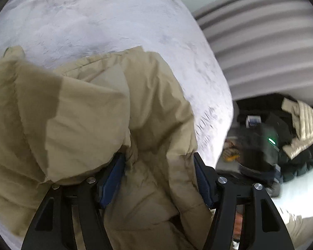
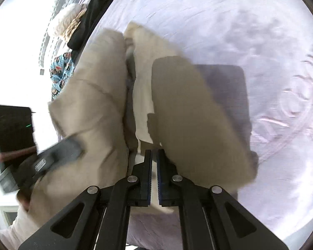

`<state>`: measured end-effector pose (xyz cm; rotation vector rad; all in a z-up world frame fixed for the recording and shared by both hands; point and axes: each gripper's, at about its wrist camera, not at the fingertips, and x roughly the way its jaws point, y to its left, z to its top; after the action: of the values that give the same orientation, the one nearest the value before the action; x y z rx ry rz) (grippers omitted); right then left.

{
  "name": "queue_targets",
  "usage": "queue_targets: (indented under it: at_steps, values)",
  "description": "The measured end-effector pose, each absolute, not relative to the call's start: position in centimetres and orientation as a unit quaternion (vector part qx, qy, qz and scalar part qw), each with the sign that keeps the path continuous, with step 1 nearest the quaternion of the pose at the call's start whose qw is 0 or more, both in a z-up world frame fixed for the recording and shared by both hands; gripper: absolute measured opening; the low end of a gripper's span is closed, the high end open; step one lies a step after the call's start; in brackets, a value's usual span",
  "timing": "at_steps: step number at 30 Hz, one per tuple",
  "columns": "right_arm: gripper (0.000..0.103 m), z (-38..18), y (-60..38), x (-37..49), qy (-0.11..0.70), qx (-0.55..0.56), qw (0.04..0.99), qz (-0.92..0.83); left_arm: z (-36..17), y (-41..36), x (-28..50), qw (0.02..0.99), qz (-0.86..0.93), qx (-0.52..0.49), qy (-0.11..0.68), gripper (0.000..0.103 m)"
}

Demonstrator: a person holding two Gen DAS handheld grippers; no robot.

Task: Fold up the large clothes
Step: 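Lower the jacket onto the bed and open the left tool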

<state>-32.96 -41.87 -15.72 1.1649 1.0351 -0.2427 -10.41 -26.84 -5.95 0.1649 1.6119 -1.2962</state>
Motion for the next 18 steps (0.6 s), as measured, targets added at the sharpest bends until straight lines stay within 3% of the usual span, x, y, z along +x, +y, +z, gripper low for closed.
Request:
queue_targets:
  at_steps: [2, 4, 6, 7, 13, 18]
  values:
    - [0.006, -15.0, -42.1, -33.9, 0.467, 0.519, 0.708, -0.107, -6.5, -27.3, -10.4, 0.517, -0.524, 0.059, 0.674, 0.065]
    - [0.02, -14.2, -42.2, -34.7, 0.469, 0.508, 0.716, -0.095, -7.2, -27.2, -11.3, 0.53, -0.508, 0.05, 0.677, 0.065]
    - [0.075, -12.7, -41.8, -35.6, 0.466, 0.494, 0.73, -0.072, -7.5, -27.0, -11.7, 0.546, -0.492, 0.045, 0.677, 0.065]
    - [0.083, -12.1, -42.0, -35.4, 0.462, 0.492, 0.735, -0.061, -7.6, -27.8, -12.4, 0.552, -0.486, 0.044, 0.676, 0.065]
    - [0.085, -7.6, -37.7, -33.3, 0.46, 0.46, 0.759, 0.02, -7.0, -28.9, -13.0, 0.582, -0.476, 0.069, 0.656, 0.065]
    - [0.085, -6.9, -33.3, -31.1, 0.48, 0.423, 0.768, 0.016, -2.0, -28.5, -11.5, 0.656, -0.485, 0.074, 0.574, 0.065]
